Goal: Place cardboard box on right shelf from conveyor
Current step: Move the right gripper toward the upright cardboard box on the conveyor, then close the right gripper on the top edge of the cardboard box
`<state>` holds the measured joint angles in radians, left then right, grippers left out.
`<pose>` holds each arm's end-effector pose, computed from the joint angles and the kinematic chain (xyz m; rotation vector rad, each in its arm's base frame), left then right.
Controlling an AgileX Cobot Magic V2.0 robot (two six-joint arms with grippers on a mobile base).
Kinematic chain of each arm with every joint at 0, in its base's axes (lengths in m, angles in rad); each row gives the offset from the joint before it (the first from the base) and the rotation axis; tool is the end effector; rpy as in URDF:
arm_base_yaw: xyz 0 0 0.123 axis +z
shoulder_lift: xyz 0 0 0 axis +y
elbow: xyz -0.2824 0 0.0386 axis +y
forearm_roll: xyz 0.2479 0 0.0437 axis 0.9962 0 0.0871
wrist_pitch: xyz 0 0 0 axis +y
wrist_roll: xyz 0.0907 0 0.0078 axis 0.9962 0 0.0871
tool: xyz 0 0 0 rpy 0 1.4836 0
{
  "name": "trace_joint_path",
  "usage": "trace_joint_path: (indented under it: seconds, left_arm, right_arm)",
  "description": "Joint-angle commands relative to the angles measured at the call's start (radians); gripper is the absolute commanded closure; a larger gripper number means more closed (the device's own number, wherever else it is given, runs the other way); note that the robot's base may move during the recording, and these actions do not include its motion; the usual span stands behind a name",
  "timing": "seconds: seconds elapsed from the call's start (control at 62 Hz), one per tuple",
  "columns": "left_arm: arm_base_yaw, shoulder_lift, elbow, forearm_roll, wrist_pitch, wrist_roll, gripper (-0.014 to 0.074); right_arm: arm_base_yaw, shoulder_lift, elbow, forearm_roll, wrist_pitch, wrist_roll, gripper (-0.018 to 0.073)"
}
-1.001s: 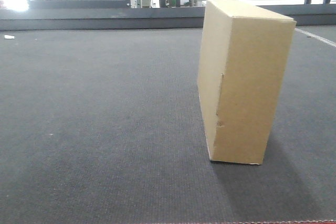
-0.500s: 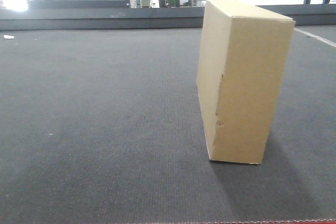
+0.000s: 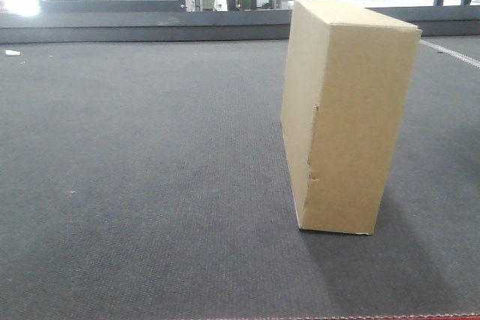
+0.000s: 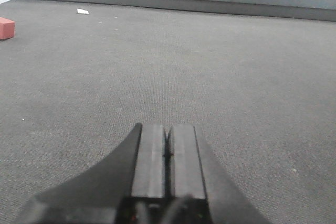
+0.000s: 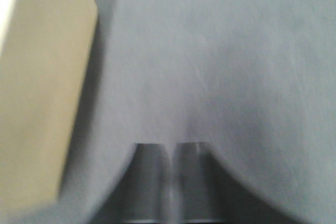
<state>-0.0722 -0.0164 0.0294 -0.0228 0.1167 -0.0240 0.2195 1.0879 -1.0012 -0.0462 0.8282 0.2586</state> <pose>0.0562 -0.0043 0.1934 0.0227 1.6139 -0.0940 0.2108 0.0439 0.3461 0.0254 2.4039 0.1678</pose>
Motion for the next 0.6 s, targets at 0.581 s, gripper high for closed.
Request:
trace_joint_path:
  seconds: [0.581]
  left_arm:
    - [-0.002, -0.008, 0.010, 0.001, -0.086, -0.005, 0.0713]
  right_arm:
    - [0.272, 0.376, -0.501, -0.044, 0.104, 0.318, -0.0065]
